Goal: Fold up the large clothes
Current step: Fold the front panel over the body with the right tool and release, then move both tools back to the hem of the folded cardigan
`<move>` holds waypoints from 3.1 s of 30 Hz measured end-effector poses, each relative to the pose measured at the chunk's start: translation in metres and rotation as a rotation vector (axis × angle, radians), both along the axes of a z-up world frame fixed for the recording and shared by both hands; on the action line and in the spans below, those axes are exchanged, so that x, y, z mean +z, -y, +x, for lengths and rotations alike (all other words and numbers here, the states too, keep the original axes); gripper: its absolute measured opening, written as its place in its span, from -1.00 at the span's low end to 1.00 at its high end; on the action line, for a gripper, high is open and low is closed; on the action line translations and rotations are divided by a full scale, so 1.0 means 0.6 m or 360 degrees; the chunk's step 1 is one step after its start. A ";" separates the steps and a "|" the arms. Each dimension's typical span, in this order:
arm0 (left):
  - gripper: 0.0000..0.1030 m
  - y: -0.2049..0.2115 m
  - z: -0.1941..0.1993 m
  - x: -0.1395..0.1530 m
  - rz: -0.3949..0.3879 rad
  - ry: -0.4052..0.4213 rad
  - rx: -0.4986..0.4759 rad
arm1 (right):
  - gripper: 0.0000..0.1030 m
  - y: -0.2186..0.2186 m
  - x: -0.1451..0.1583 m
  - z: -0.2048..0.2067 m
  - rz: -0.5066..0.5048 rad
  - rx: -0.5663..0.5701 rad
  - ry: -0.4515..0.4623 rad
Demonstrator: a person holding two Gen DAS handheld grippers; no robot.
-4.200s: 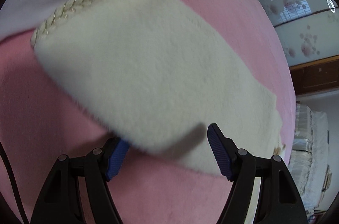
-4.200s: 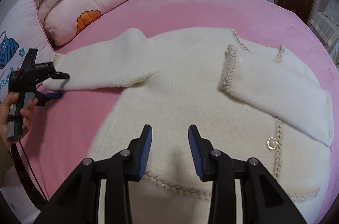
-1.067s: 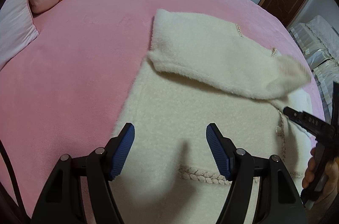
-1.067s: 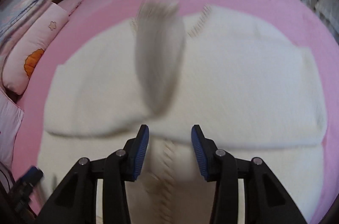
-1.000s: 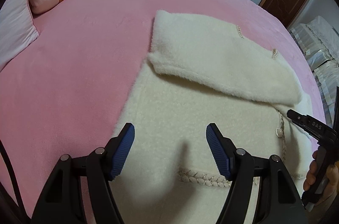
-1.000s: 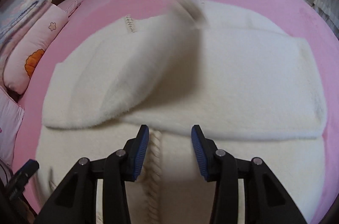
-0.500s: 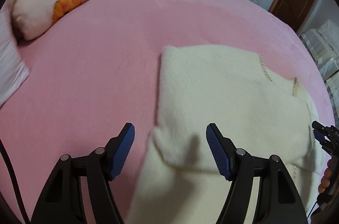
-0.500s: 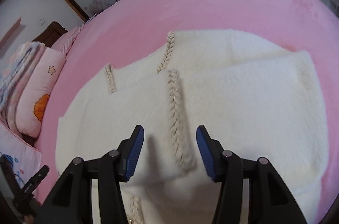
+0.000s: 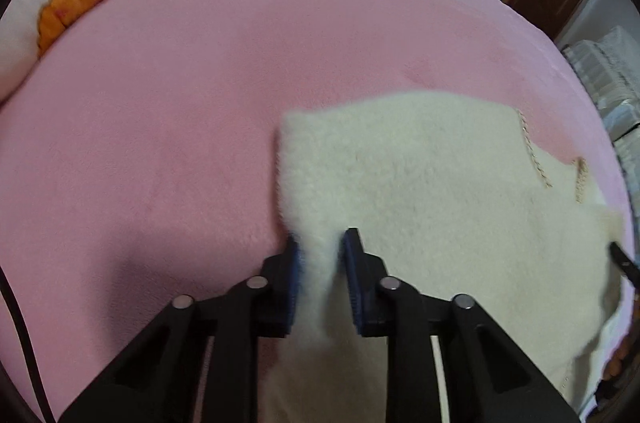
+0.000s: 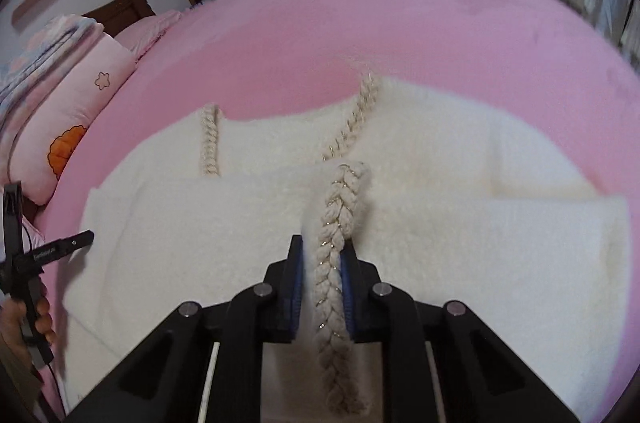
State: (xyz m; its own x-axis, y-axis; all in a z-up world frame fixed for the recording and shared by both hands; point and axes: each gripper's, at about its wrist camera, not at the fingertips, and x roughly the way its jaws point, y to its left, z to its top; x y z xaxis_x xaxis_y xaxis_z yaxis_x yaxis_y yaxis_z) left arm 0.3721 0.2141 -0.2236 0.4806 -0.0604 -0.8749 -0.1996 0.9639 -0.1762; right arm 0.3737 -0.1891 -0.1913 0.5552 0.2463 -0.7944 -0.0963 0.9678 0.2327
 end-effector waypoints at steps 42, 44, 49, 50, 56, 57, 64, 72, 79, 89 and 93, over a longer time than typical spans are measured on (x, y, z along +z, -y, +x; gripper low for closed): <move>-0.36 0.106 -0.099 0.005 0.0037 0.0086 -0.0147 | -1.00 -0.074 -0.021 -0.105 -0.0344 -0.0055 0.0127; -0.37 0.098 -0.100 0.000 0.0002 0.0090 -0.0163 | -1.00 -0.005 -0.032 -0.100 -0.0317 -0.0189 0.0074; -0.37 0.110 -0.103 0.001 0.0111 0.0078 -0.0188 | -1.00 0.020 -0.024 -0.107 -0.0256 -0.0173 0.0073; -0.33 0.108 -0.098 0.002 0.0116 0.0068 -0.0180 | -1.00 0.013 -0.026 -0.107 -0.0283 -0.0182 0.0070; 0.14 0.116 -0.104 0.035 0.0076 0.0039 -0.0173 | -0.95 -0.002 -0.018 -0.115 -0.0296 -0.0193 0.0029; 0.16 0.117 -0.110 0.046 0.0085 0.0053 -0.0179 | -0.95 0.001 -0.013 -0.117 -0.0264 -0.0200 0.0012; 0.22 0.123 -0.152 0.111 0.0091 0.0097 -0.0208 | -0.95 0.018 0.031 -0.152 -0.0196 -0.0228 -0.0005; 0.23 0.140 -0.211 0.192 0.0119 0.0162 -0.0253 | -0.74 0.017 0.113 -0.217 -0.0211 -0.0221 0.0085; 0.35 0.160 -0.279 0.263 0.0166 0.0245 -0.0305 | -0.55 0.015 0.199 -0.281 -0.0233 -0.0219 0.0213; 0.53 0.174 -0.387 0.338 0.0198 0.0317 -0.0333 | -0.55 0.031 0.277 -0.381 -0.0230 -0.0212 0.0322; 0.53 0.174 -0.435 0.350 0.0213 0.0307 -0.0340 | -0.46 0.034 0.297 -0.428 -0.0236 -0.0192 0.0361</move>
State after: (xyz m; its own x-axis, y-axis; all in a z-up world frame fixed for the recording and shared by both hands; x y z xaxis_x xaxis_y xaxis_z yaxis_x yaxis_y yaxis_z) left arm 0.1112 0.1100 -0.0138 0.6271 -0.0679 -0.7759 0.0343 0.9976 -0.0597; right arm 0.1171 -0.2096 -0.0131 0.7407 0.0585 -0.6693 -0.0121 0.9972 0.0739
